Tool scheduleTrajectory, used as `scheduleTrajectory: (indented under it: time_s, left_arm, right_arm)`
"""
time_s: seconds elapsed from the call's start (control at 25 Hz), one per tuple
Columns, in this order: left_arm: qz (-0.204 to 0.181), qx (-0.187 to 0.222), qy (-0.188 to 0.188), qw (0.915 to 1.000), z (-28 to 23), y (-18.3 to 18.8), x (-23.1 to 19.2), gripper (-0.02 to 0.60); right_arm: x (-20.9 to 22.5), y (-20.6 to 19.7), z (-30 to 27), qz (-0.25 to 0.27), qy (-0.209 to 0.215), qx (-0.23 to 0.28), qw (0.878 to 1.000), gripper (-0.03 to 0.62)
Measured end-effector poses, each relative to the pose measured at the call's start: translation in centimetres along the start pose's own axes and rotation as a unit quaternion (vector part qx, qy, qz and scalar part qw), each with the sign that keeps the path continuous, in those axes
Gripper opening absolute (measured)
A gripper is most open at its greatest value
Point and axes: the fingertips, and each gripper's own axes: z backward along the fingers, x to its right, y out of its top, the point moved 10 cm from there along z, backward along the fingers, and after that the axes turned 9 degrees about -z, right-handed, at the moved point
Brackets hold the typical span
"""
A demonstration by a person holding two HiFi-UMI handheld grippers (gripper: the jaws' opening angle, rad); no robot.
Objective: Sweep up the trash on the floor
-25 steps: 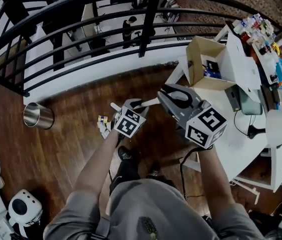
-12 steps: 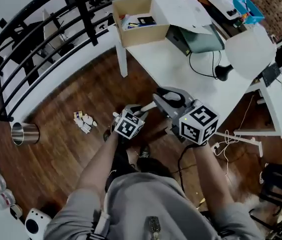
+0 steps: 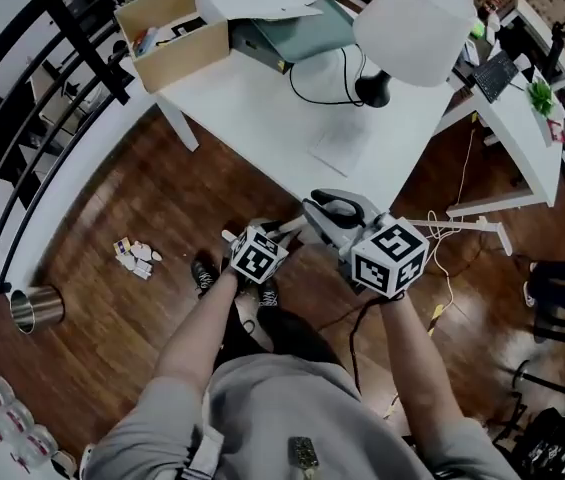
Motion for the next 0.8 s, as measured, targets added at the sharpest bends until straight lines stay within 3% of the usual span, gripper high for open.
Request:
scheduleTrajectory:
  time_s: [0.52,0.8]
  left_arm:
    - [0.027,-0.04,0.026,0.9985,-4.0,-1.2,1.2,0.126]
    - [0.07,-0.021,0.025,0.997,-1.6,-2.6,0.6,0.149]
  right_arm:
    - [4.9,-2.3,-1.1,0.003,0.044,-0.044,0.998,0.075]
    - [6.5,-1.9,-1.7,0.006,0.036,-0.048,0.998,0.078]
